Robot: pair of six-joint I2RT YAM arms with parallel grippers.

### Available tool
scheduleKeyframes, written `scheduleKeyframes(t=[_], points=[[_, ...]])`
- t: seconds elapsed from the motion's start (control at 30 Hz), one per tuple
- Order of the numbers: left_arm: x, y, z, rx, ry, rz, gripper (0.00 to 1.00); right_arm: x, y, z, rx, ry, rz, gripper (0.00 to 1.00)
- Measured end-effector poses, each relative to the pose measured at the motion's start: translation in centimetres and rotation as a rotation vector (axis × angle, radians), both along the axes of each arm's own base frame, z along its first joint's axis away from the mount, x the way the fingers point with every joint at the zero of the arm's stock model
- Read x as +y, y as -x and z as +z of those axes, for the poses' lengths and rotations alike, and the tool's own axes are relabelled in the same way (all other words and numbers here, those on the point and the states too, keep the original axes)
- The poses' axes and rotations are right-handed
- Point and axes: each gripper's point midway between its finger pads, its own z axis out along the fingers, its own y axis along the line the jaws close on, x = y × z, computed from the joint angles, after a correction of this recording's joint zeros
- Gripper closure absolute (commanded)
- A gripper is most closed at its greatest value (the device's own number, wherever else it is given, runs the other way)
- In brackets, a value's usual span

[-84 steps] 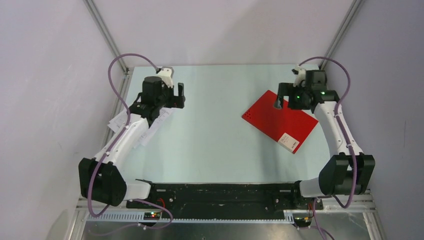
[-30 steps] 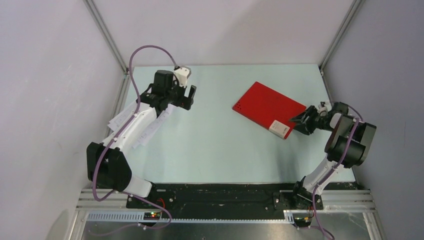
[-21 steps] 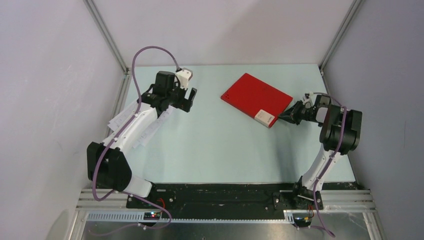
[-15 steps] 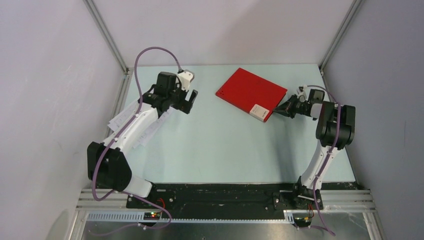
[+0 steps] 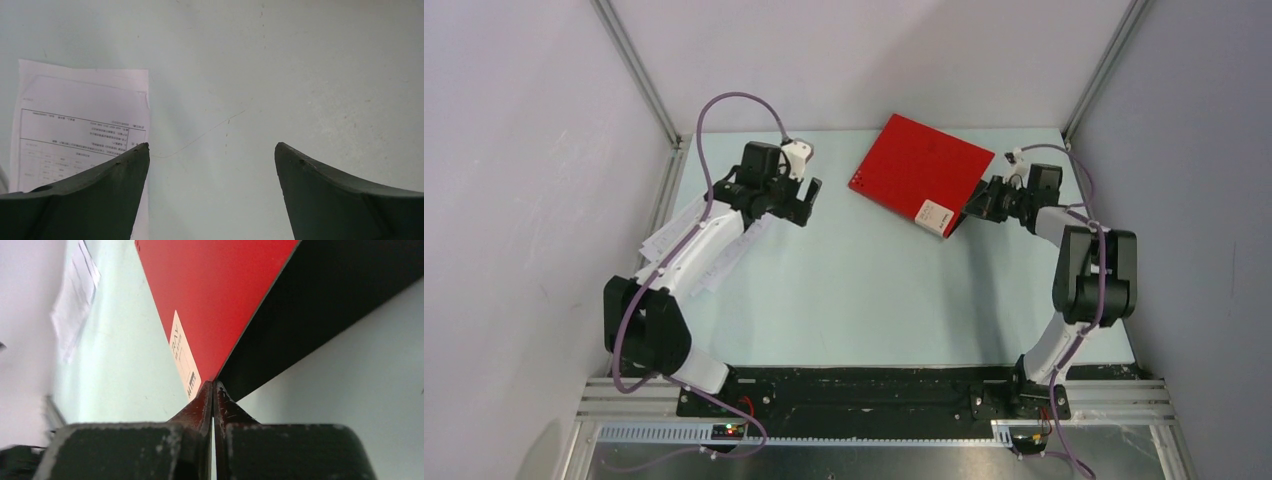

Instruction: Put the files into the folder

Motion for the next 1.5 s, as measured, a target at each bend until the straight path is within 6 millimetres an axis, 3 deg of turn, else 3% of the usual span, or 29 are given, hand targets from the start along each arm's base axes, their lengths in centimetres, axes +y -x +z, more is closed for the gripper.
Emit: scheduleKeyframes(t=[0.13, 0.27, 0.47, 0.57, 0.6, 0.67, 0.7, 0.73, 0.8, 0.87, 0.93, 1.0, 1.03, 1.1, 1.3, 1.4, 1.5], points=[[-0.3, -0.7, 0.2, 0.028, 0.077, 0.060, 0.00, 2.2, 1.3, 2.9, -0.204, 0.181, 0.096, 1.00], [0.4, -1.6, 1.2, 0.048, 0.187, 0.140, 0.00, 6.2, 3.5, 5.0, -0.453, 0.371, 0.254, 1.00], [4.2, -2.6, 2.1, 0.095, 0.364, 0.245, 0.00, 10.8, 8.3, 4.1, -0.871, 0.680, 0.531, 0.98], [7.0, -2.6, 1.7, 0.125, 0.442, 0.317, 0.00, 12.5, 11.0, 2.3, -1.056, 0.788, 0.692, 0.68], [8.0, -2.4, 1.3, 0.143, 0.469, 0.345, 0.00, 12.9, 11.5, 1.8, -1.098, 0.810, 0.727, 0.49], [9.7, -1.7, 0.0, 0.190, 0.515, 0.404, 0.00, 12.9, 11.2, 1.6, -1.129, 0.849, 0.736, 0.24], [10.3, -1.4, -0.5, 0.212, 0.528, 0.426, 0.00, 12.8, 10.7, 1.9, -1.116, 0.859, 0.712, 0.18], [10.6, -1.1, -1.0, 0.234, 0.540, 0.443, 0.00, 12.5, 9.8, 2.3, -1.074, 0.851, 0.665, 0.06], [10.4, -0.9, -1.9, 0.273, 0.559, 0.455, 0.00, 11.4, 7.1, 4.4, -0.943, 0.796, 0.528, 0.01], [9.9, -0.9, -2.4, 0.293, 0.560, 0.448, 0.00, 9.2, 3.8, 7.0, -0.802, 0.709, 0.352, 0.01], [9.3, -1.0, -2.9, 0.311, 0.552, 0.438, 0.00, 5.6, 0.4, 9.8, -0.676, 0.594, 0.141, 0.04], [8.7, -1.1, -3.4, 0.321, 0.527, 0.432, 0.00, 2.0, -1.1, 10.4, -0.548, 0.475, -0.023, 0.08], [8.3, -1.3, -3.4, 0.319, 0.510, 0.425, 0.00, 0.2, -1.4, 9.7, -0.464, 0.410, -0.094, 0.09], [7.6, -2.1, -3.1, 0.309, 0.481, 0.410, 0.00, -1.6, -1.3, 7.1, -0.304, 0.306, -0.167, 0.12], [5.3, -7.3, -1.3, 0.229, 0.441, 0.359, 0.00, -1.0, 0.3, -1.7, 0.128, 0.033, -0.190, 0.11], [4.5, -9.2, -1.9, 0.213, 0.409, 0.329, 0.00, 0.1, 1.2, -3.7, 0.249, -0.069, -0.169, 0.13], [4.0, -10.1, -3.0, 0.221, 0.371, 0.306, 0.00, 1.1, 1.1, -3.8, 0.294, -0.149, -0.135, 0.16]])
